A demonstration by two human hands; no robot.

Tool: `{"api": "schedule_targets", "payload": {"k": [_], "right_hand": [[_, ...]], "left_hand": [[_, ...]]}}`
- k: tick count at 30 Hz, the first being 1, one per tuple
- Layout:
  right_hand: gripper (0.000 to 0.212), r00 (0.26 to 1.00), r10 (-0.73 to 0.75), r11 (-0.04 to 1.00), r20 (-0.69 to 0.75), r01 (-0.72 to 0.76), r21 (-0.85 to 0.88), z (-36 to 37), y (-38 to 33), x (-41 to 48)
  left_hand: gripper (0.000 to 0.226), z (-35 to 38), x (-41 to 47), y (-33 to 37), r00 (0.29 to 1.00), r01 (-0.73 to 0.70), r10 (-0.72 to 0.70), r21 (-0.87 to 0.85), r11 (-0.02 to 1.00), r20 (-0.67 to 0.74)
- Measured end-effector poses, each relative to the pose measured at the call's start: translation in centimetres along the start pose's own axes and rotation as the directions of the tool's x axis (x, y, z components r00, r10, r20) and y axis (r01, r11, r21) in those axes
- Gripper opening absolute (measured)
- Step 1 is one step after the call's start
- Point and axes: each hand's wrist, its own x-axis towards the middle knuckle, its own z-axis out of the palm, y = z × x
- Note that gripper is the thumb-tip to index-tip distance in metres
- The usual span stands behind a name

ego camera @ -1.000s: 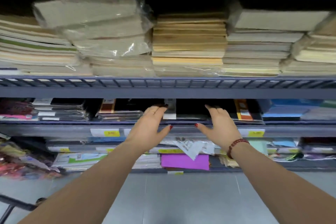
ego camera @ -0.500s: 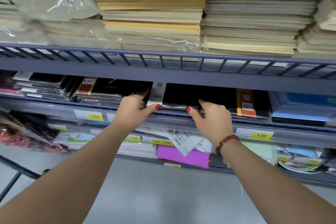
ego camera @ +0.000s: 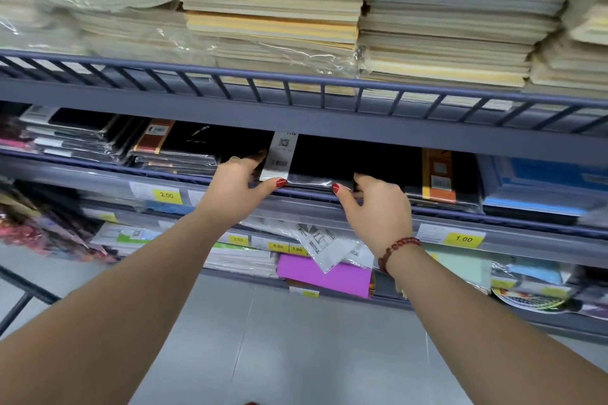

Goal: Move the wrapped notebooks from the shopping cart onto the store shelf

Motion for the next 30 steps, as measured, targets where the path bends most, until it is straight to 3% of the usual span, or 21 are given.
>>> {"api": "schedule_targets", "payload": {"k": [5, 8, 13, 17, 25, 30], "right_hand": [[0.045, 0.994, -0.109, 0.986, 0.006, 0.107, 0.131, -1.9, 0.8, -1.5], [0.045, 0.980, -0.190, 0.980, -0.057, 0.193, 0.049, -4.0, 2.9, -3.1], [0.049, 0.981, -0.006, 0.999, -0.195, -0.001, -0.033, -6.8, 8.2, -4.7], [0.050, 0.961, 0.143, 0.987, -0.238, -0.157, -0.041, -7.7, 10.4, -4.8], [0.052, 0.979, 0.136, 0.943, -0.152, -0.175, -0.284, -7.9, 9.9, -3.1], [0.051, 0.975, 0.189, 0.928, -0.120, -0.217, -0.301, -8.0, 9.6, -2.0]], "left_hand": [[0.043, -0.1, -0.9, 0.9, 0.996, -0.068, 0.071, 0.066, 0.995, -0.049], [0.032, 0.3, -1.4, 3.2, 0.980, -0.165, 0.170, 0.058, 0.985, -0.104], [0.045, 3.2, -1.8, 8.9, 0.949, -0.314, 0.315, -0.094, 0.945, -0.004], [0.060, 6.5, -2.0, 12.0, 0.954, -0.226, 0.272, -0.295, 0.928, 0.124], [0.059, 8.5, -0.7, 13.9, 0.954, -0.185, 0.233, -0.243, 0.952, 0.186], [0.035, 8.7, -0.3, 13.9, 0.951, -0.194, 0.232, -0.192, 0.962, 0.206]]}}
